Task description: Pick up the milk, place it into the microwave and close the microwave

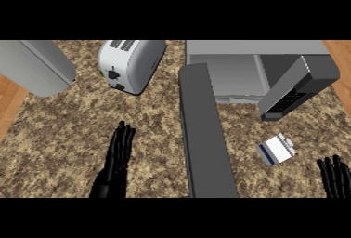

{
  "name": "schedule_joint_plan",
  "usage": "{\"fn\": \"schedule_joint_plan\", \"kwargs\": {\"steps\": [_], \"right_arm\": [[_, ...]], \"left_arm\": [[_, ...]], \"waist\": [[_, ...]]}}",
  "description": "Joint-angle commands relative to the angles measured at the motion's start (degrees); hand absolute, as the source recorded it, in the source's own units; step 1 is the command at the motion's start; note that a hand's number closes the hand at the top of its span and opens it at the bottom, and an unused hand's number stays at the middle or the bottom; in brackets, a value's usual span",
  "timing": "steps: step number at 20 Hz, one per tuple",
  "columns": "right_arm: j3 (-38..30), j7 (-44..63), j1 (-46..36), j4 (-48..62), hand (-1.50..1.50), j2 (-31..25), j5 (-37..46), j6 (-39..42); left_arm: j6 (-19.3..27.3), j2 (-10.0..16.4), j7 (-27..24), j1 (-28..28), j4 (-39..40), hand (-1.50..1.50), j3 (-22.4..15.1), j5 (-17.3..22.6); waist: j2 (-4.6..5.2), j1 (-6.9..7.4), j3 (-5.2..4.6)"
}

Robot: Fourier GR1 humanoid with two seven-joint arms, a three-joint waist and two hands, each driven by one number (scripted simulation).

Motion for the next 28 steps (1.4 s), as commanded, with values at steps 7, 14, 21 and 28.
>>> {"fn": "schedule_joint_plan", "kwargs": {"steps": [7, 14, 21, 28], "right_arm": [[-2.0, -6.9, -7.8, 15.8, -1.50, -0.1, 4.6, -3.6], [-5.2, -10.8, -20.3, 31.4, -1.50, -2.6, 5.9, -8.7], [-8.4, -17.3, -28.3, 46.3, -1.50, -6.9, 6.4, -12.0], [-11.1, -26.2, -38.5, 66.1, 1.50, -9.9, 7.3, -15.8]], "left_arm": [[-1.6, 0.4, -3.6, 1.2, 3.8, -1.50, -1.7, 4.0], [-1.7, 3.5, -6.4, 5.2, 1.9, -1.50, -1.8, 4.8], [-3.3, 4.8, -3.0, 4.1, -1.4, -1.50, 1.4, 7.9], [-9.6, 9.8, -10.5, 11.2, -1.1, -1.50, 4.7, 12.2]], "waist": [[0.05, 0.08, -0.01], [0.05, 0.31, 0.00], [0.08, 0.28, 0.02], [0.16, 0.80, 0.06]]}}
